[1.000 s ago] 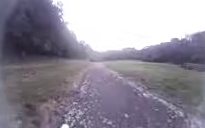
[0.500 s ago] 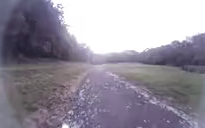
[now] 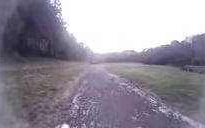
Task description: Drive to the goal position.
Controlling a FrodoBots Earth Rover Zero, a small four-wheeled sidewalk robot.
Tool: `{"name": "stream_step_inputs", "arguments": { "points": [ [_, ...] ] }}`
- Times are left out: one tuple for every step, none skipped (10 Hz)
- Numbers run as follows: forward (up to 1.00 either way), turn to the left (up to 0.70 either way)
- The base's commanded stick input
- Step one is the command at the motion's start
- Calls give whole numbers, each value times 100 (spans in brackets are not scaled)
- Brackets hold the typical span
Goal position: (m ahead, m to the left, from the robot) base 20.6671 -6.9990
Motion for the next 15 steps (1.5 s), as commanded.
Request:
{"name": "stream_step_inputs", "arguments": {
  "points": [
    [70,0],
    [70,0],
    [70,0],
    [70,0],
    [70,0],
    [70,0],
    [70,0],
    [70,0],
    [70,0],
    [70,0],
    [70,0],
    [70,0],
    [70,0],
    [70,0],
    [70,0]
  ]
}}
